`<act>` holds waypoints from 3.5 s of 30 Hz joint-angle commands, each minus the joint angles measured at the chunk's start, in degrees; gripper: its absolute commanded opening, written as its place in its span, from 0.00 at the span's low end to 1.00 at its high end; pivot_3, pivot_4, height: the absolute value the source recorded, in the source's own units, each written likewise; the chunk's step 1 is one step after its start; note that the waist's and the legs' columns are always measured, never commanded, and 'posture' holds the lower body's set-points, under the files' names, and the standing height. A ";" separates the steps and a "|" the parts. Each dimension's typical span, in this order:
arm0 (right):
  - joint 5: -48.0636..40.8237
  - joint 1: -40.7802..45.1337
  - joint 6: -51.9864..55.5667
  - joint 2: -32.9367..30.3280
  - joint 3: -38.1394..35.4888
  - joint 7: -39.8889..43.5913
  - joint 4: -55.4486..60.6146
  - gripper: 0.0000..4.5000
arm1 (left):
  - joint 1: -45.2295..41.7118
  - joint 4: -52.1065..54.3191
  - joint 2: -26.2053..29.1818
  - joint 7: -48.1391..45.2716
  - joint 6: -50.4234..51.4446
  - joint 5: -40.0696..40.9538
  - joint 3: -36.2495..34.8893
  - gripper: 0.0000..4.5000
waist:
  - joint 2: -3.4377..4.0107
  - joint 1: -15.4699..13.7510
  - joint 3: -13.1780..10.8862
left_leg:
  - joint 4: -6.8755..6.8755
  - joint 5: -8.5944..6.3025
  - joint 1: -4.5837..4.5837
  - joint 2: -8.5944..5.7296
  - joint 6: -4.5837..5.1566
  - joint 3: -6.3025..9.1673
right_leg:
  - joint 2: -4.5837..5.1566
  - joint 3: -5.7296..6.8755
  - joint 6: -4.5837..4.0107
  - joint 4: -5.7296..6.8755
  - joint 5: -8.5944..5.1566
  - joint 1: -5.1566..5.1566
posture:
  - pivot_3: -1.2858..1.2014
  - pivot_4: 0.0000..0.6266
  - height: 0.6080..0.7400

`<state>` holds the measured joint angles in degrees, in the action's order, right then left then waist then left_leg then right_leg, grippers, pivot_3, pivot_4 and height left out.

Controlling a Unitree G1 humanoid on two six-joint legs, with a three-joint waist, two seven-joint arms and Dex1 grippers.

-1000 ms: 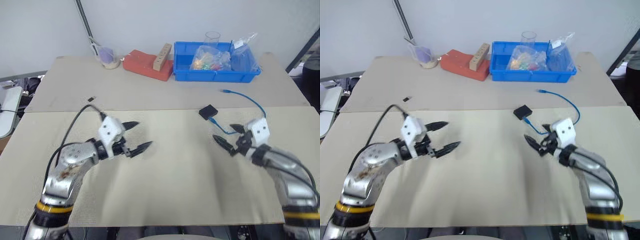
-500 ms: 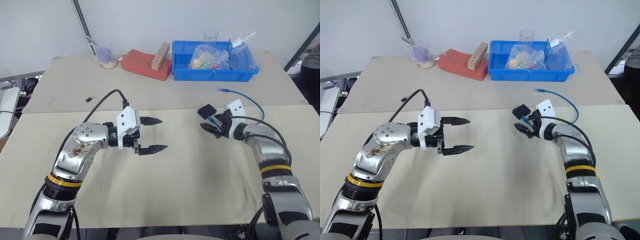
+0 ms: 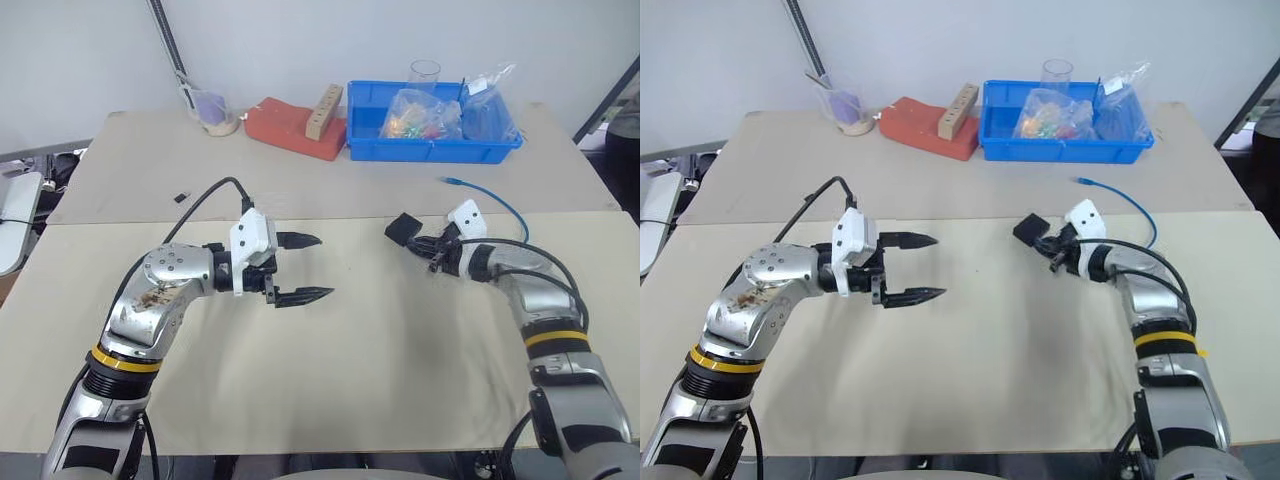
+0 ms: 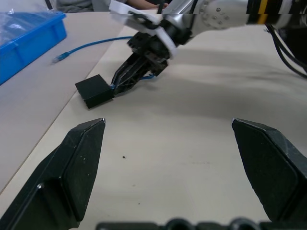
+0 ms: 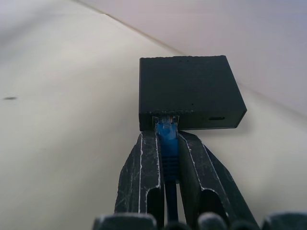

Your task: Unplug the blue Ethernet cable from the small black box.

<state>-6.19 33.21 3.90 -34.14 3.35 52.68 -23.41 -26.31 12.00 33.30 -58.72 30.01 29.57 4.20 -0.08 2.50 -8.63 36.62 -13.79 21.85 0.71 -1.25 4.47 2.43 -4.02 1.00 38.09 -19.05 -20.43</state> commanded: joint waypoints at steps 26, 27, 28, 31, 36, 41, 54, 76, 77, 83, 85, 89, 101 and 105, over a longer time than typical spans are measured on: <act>16.03 5.94 -49.97 -0.79 11.65 -3.95 10.86 0.02 | -12.42 -12.40 -3.87 -3.21 23.88 15.61 -4.47 0.14 | 0.00 0.06 -0.01 | 0.19 0.04 0.05 0.00 -0.06 0.08 | -0.01 0.07 -0.01 0.15 0.00 -0.04 | 0.52 0.24 1.00; 16.06 6.13 -50.02 -0.77 11.70 -3.96 10.54 0.02 | -12.41 -12.47 -3.89 -3.24 23.86 15.61 -4.46 0.14 | 0.00 0.04 -0.01 | 0.19 0.04 0.05 0.00 -0.06 0.08 | -0.01 0.07 -0.01 0.14 0.00 -0.04 | 0.52 0.24 1.00; 15.86 6.27 -49.95 -0.81 11.72 -3.85 10.45 0.02 | -12.35 -12.40 -3.87 -3.28 23.78 15.52 -4.33 0.14 | 0.00 0.04 -0.01 | 0.19 0.04 0.05 0.00 -0.06 0.07 | -0.01 0.07 -0.01 0.14 0.00 -0.04 | 0.52 0.24 1.00; 10.15 5.92 -46.01 -1.14 12.48 0.14 11.81 0.13 | -12.46 -12.54 -3.93 -2.62 22.45 14.01 -3.74 0.14 | 0.00 -0.01 -0.01 | 0.20 0.04 0.06 -0.01 -0.06 0.08 | 0.00 0.07 -0.01 0.14 0.00 -0.04 | 0.52 0.24 1.00; -7.23 3.78 -16.92 -4.27 12.90 12.14 22.45 0.55 | -12.80 -11.11 -2.75 -6.82 19.02 12.58 -2.34 0.14 | 0.00 -0.08 -0.01 | 0.21 0.04 0.13 0.00 -0.06 0.09 | 0.00 0.08 -0.01 0.15 0.01 -0.03 | 0.52 0.24 1.00; -24.60 6.87 22.52 -7.09 10.80 14.03 29.23 0.86 | -13.14 -10.90 -1.42 -11.08 16.70 11.51 -0.61 0.14 | 0.00 0.00 -0.01 | 0.20 0.03 0.09 0.01 -0.04 0.14 | -0.01 0.10 -0.02 0.12 0.01 -0.02 | 0.52 0.24 1.00; -35.12 14.31 51.05 -5.62 8.15 15.27 28.47 0.53 | -14.27 -12.13 -0.93 -14.90 13.71 9.45 0.69 0.14 | 0.00 -0.32 -0.02 | 0.21 0.01 0.18 -0.04 0.00 0.15 | 0.01 0.14 -0.02 0.03 0.01 -0.07 | 0.52 0.24 1.00; -29.52 13.23 48.44 -3.77 9.57 16.81 27.48 0.42 | -15.29 -13.30 -1.72 -16.07 12.58 8.39 1.27 0.14 | 0.00 -0.04 -0.02 | 0.20 0.00 0.19 -0.01 0.01 0.16 | -0.02 0.15 -0.02 0.05 0.01 -0.11 | 0.52 0.24 1.00; -29.39 13.24 48.36 -3.74 9.51 17.06 27.23 0.37 | -15.27 -13.29 -1.68 -16.20 12.58 8.36 1.29 0.14 | 0.00 -0.02 -0.02 | 0.20 0.00 0.19 -0.01 0.01 0.16 | -0.02 0.15 -0.02 0.05 0.01 -0.11 | 0.52 0.24 1.00; -28.76 13.61 48.14 -3.76 9.35 18.73 26.17 0.01 | -15.05 -13.06 -1.60 -16.46 12.82 8.38 1.14 0.14 | 0.00 -0.05 -0.02 | 0.20 0.00 0.20 -0.01 0.01 0.16 | -0.03 0.15 -0.02 0.05 0.01 -0.12 | 0.52 0.24 1.00; -28.55 13.62 48.08 -3.77 9.43 19.22 26.20 0.01 | -15.00 -12.97 -1.58 -16.54 12.89 8.40 1.11 0.14 | 0.00 -0.06 -0.02 | 0.20 0.00 0.20 -0.01 0.01 0.16 | -0.03 0.15 -0.02 0.05 0.01 -0.12 | 0.52 0.24 1.00; -26.51 12.87 45.31 -4.98 10.52 21.17 26.49 0.01 | -15.07 -12.49 -1.66 -16.44 13.24 8.64 1.02 0.14 | 0.00 -0.06 -0.02 | 0.20 0.00 0.20 -0.01 0.01 0.16 | -0.03 0.15 -0.02 0.05 0.01 -0.12 | 0.52 0.24 1.00; -14.65 -1.72 25.27 -13.16 7.24 18.51 20.38 0.01 | -7.96 -8.99 3.26 -13.46 10.29 6.77 -2.39 0.14 | -0.02 -0.15 -0.03 | 0.19 0.00 0.20 0.00 0.01 0.13 | -0.01 0.14 -0.01 0.00 0.00 -0.11 | 0.52 0.24 1.00; -8.21 -9.33 13.09 -11.33 6.16 12.23 18.80 0.11 | -3.57 -8.03 1.12 -8.03 5.28 3.84 -3.37 0.14 | -0.01 -0.05 -0.03 | 0.18 0.00 0.15 0.03 0.01 0.09 | -0.04 0.10 -0.01 0.07 0.00 -0.11 | 0.52 0.24 1.00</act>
<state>-15.99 24.47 21.88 -45.34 11.79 66.76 -5.18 -30.42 1.97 34.82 -68.75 37.67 34.02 2.65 -0.09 2.45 -8.66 36.80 -13.79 21.99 0.74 -1.24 4.55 2.40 -3.93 0.99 38.16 -19.04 -20.55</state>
